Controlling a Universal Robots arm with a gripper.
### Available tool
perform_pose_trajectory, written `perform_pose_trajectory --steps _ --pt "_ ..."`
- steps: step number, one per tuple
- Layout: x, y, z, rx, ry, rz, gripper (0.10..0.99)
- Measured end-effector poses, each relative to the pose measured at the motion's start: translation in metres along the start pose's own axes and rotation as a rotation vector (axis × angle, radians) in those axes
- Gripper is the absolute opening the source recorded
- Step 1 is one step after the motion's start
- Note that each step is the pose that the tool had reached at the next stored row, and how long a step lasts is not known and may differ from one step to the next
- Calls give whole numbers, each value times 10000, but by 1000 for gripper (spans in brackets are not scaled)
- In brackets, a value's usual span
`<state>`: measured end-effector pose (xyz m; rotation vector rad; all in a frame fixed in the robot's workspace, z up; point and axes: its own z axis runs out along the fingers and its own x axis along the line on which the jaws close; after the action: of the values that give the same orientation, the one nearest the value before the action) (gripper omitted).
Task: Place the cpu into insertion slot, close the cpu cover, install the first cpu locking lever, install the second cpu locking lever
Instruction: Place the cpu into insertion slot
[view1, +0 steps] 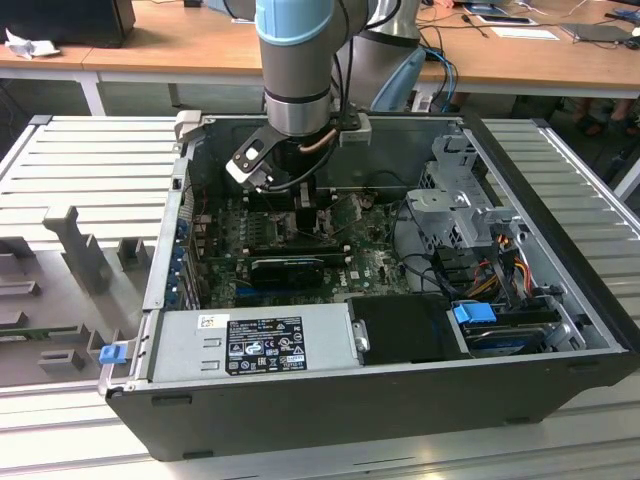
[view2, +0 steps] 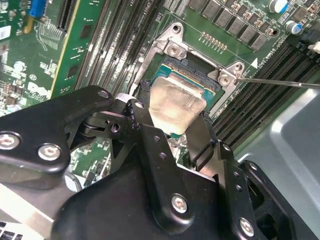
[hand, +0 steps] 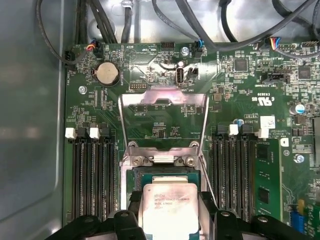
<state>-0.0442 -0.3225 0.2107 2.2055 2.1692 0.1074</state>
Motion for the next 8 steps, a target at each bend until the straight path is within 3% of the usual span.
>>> perform_pose_trajectory --steps 8 --pt "16 -6 73 -2 -7 89 529"
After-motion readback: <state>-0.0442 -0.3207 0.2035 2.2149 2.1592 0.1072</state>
